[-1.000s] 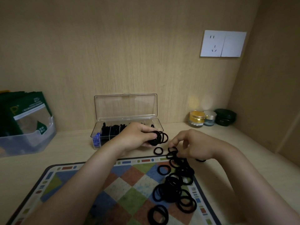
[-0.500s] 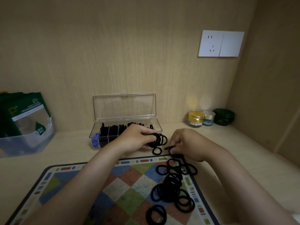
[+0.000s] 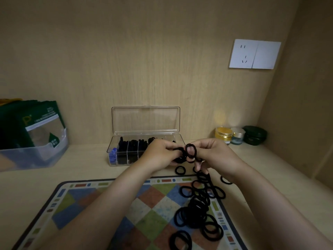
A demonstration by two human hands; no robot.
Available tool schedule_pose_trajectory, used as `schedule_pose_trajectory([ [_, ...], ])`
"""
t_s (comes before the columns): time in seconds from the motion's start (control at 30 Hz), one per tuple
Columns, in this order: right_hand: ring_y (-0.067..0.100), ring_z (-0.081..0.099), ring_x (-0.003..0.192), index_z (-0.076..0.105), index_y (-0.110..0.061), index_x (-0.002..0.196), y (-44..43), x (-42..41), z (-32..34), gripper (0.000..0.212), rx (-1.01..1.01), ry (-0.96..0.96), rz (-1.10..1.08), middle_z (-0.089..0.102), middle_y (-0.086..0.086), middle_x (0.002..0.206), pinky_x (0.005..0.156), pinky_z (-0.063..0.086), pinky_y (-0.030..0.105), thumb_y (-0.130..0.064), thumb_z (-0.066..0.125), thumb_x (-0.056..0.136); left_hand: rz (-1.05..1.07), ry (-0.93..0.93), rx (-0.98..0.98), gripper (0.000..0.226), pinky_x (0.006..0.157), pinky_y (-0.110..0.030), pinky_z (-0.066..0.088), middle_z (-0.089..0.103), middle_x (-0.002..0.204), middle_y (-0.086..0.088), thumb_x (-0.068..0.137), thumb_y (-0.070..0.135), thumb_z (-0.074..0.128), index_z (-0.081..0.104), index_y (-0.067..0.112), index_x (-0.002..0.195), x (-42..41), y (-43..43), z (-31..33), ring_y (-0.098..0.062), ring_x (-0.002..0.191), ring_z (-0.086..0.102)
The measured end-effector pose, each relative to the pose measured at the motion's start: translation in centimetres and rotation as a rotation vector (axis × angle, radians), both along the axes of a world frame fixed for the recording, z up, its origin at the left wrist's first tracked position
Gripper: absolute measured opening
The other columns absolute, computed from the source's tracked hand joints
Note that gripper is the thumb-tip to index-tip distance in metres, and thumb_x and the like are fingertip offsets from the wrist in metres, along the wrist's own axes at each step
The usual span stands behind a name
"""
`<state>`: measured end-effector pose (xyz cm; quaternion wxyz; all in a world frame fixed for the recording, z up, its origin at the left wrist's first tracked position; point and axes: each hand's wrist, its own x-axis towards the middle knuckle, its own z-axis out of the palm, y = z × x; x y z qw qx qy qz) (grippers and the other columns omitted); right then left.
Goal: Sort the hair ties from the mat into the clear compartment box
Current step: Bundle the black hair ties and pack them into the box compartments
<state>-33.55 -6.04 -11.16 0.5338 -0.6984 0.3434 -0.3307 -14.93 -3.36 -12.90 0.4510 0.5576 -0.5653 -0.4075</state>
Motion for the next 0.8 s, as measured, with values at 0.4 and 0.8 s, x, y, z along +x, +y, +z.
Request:
schedule_pose_trajectory([
  [0.4,-0.007,0.062,0.055,0.081,-0.026,0.091,0.2,1.9,-1.7,0.012,-0.432,0.2,-0.359,0.076,-0.01,0.075,0.052,0.043,0.009,-0.019,0.076,0.084,-0.14,0.207,0.062,0.029,0.089,-0.026,0.058,0.072,0.118,-0.005,0.094,0.015,0.066,0.07,0.01,0.122,-0.2,0.3,-0.4,-0.013,0.109,0.069],
  [0.8,0.013,0.056,0.05,0.078,-0.016,0.089,-0.3,0.1,-0.3,0.006,-0.152,0.081,-0.317,0.074,0.002,0.074,0.04,0.039,0.014,-0.016,0.072,0.09,-0.054,0.249,0.087,0.027,0.079,-0.024,0.06,0.073,0.115,-0.011,0.096,0.006,0.06,0.068,0.004,0.122,0.5,-0.1,-0.2,-0.018,0.1,0.073],
])
